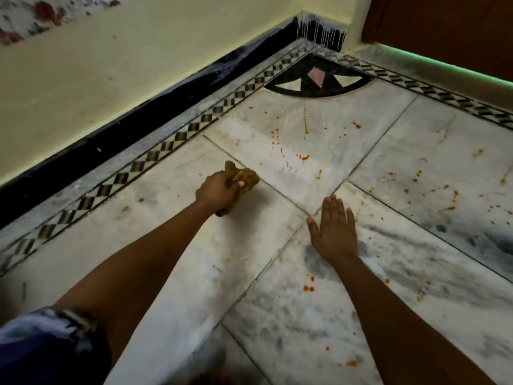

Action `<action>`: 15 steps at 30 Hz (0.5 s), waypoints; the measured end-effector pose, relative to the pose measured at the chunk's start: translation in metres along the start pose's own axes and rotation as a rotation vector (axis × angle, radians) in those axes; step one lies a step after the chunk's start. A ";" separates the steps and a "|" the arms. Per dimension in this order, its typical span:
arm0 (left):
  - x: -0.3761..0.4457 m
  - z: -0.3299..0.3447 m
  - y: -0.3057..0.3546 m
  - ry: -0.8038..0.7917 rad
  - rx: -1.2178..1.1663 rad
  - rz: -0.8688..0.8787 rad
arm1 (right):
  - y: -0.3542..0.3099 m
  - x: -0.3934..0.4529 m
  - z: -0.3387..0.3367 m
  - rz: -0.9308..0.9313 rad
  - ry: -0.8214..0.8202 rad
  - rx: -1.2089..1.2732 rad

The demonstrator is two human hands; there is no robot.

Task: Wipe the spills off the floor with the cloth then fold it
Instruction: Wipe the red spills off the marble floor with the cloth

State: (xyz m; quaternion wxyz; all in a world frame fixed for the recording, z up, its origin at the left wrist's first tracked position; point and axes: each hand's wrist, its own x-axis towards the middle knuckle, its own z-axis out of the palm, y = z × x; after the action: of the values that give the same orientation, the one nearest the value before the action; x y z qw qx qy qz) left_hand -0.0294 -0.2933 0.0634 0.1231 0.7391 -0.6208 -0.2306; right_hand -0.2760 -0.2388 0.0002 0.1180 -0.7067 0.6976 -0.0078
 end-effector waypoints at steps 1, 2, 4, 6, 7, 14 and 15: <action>0.003 -0.002 0.002 0.014 -0.027 -0.010 | -0.001 0.004 -0.002 0.011 0.010 0.012; 0.007 -0.003 0.002 0.033 -0.050 -0.029 | -0.002 0.009 -0.003 0.013 0.021 0.020; 0.026 -0.001 -0.002 0.096 -0.077 -0.045 | -0.003 0.022 -0.002 0.017 0.050 0.024; 0.046 0.006 -0.007 0.185 -0.109 -0.043 | -0.003 0.036 0.003 0.029 0.070 0.030; 0.058 0.008 -0.008 0.227 -0.106 -0.038 | -0.002 0.044 0.006 0.046 0.080 0.038; 0.151 0.041 0.006 0.230 0.083 0.117 | 0.010 0.100 0.030 0.148 0.139 0.051; 0.161 0.050 0.009 0.190 0.150 0.142 | 0.011 0.106 0.031 0.150 0.137 0.053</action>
State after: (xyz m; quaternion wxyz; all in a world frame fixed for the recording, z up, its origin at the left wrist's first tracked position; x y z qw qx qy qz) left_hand -0.0421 -0.4467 -0.0057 0.1417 0.7190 -0.6725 -0.1031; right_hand -0.2785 -0.3383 -0.0485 0.0889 -0.6470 0.7544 -0.0659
